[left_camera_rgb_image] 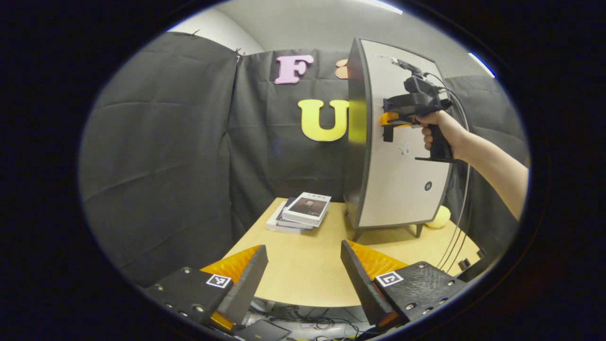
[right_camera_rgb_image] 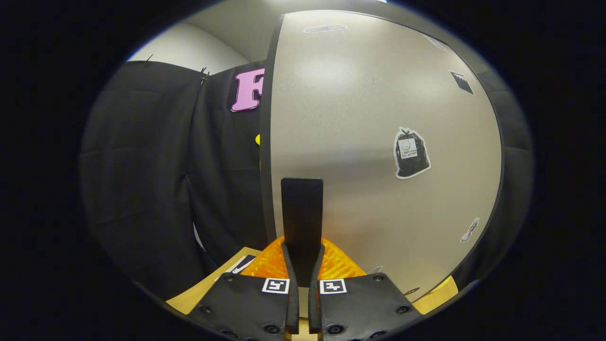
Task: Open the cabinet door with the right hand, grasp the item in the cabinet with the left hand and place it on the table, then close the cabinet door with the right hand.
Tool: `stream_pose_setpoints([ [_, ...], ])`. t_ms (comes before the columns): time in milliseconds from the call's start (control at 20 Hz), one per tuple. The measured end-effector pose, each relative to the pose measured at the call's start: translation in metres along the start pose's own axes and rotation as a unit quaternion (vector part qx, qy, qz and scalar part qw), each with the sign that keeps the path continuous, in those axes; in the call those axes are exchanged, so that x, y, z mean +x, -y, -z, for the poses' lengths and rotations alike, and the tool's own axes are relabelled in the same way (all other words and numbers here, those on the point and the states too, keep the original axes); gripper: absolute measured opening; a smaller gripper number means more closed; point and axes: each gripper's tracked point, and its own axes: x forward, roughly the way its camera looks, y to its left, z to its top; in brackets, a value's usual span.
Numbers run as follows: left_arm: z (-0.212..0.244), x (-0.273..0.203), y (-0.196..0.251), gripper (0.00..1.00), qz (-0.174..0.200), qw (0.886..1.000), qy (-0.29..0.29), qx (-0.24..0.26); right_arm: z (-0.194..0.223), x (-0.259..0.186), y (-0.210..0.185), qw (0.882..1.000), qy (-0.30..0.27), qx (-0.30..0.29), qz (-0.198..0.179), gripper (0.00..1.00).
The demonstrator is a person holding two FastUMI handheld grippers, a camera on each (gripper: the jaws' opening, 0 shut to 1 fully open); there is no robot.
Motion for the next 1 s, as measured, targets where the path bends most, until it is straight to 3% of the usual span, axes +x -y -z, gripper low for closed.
stream_pose_setpoints([
  [750,0.002,-0.051,0.044,0.95,-0.016,1.0,-0.009,-0.008,-0.003,-0.062,-0.005,0.996,-0.006,0.014,-0.093,0.1],
  [1000,-0.01,-0.08,0.063,0.96,-0.022,1.0,0.012,0.004,0.004,-0.054,0.006,0.994,-0.008,0.017,-0.111,0.1],
])
